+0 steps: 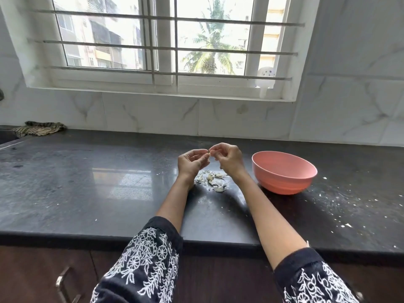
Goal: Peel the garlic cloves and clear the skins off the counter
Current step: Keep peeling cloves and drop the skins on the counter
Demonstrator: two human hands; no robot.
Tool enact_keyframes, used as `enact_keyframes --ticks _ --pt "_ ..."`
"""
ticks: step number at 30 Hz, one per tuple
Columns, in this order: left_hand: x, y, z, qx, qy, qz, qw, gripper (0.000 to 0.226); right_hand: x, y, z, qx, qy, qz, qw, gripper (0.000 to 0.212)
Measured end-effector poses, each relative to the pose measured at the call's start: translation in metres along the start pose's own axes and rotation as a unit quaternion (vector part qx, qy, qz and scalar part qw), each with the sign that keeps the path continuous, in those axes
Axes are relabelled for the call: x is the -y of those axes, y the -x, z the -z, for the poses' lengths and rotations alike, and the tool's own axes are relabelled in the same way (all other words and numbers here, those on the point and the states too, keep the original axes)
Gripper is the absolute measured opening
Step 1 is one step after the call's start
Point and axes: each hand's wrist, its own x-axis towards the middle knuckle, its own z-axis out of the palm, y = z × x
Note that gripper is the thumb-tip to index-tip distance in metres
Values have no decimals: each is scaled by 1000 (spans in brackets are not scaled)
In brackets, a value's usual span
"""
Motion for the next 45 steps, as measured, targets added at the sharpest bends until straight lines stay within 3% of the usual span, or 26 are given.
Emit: enact_keyframes --ticks 4,8,12,21,33,40,45 --pt "0 -1 1 -8 22 4 1000 9 4 2 2 17 -73 -35 997 8" --pt "3 -2 3 -31 3 -3 1000 9 4 5 1 20 -41 -33 998 7" --pt "2 -2 1 3 22 16 1000 16 7 6 3 -9 -68 -57 996 10" --pt "1 1 0 52 14 12 999 11 11 9 6 30 -228 -166 959 8" --pt "6 0 1 44 -130 3 990 26 13 8 10 -19 -278 -154 948 7" --pt "4 -3 0 -17 -142 -17 990 9 12 7 9 -29 -263 -151 953 7" --pt "5 -1 1 -8 -191 -29 981 35 11 6 9 -24 -250 -149 956 6"
